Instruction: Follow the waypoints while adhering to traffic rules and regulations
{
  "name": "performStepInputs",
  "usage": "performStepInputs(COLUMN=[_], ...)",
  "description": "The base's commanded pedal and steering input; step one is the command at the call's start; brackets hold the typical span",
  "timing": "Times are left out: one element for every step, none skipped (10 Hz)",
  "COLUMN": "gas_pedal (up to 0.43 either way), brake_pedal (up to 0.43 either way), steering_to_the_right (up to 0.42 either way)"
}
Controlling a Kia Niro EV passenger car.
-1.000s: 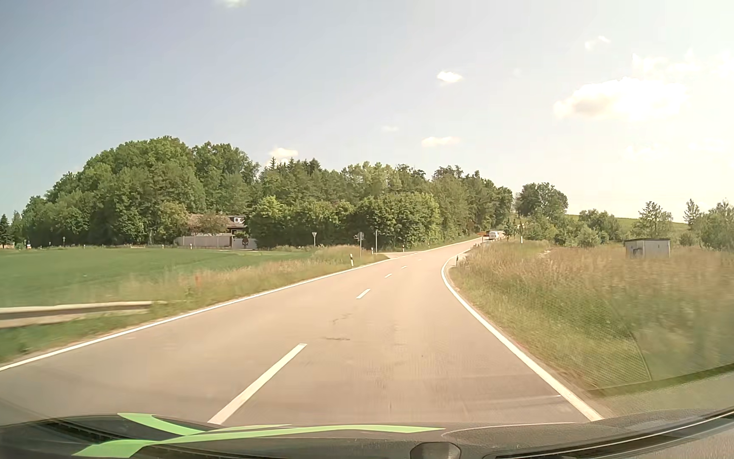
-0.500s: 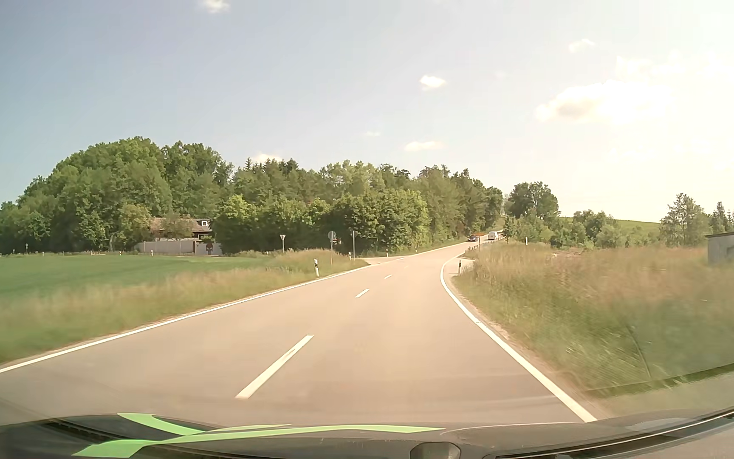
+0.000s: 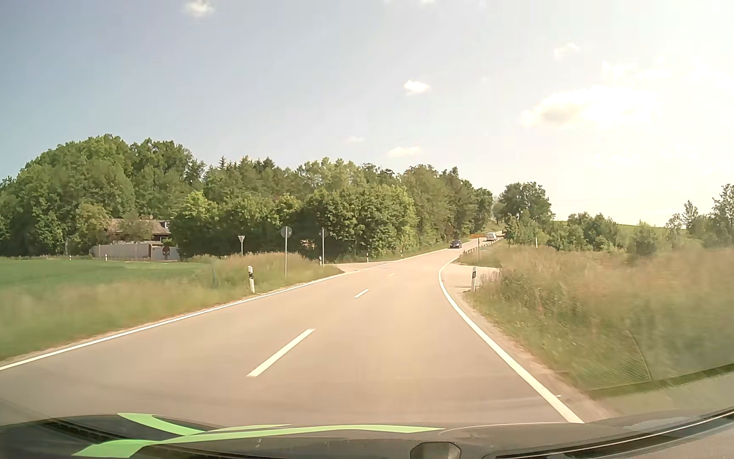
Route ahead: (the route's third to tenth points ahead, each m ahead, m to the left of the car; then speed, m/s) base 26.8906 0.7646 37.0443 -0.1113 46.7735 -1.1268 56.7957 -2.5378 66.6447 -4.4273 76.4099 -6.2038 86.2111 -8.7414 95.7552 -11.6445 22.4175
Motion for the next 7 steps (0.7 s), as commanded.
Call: performStepInputs(gas_pedal=[0.157,0.157,0.157,0.157,0.157,0.157,0.157], brake_pedal=[0.000,0.000,0.000,0.000,0.000,0.000,0.000], steering_to_the_right=[0.017,0.016,0.017,0.017,0.017,0.017,0.017])
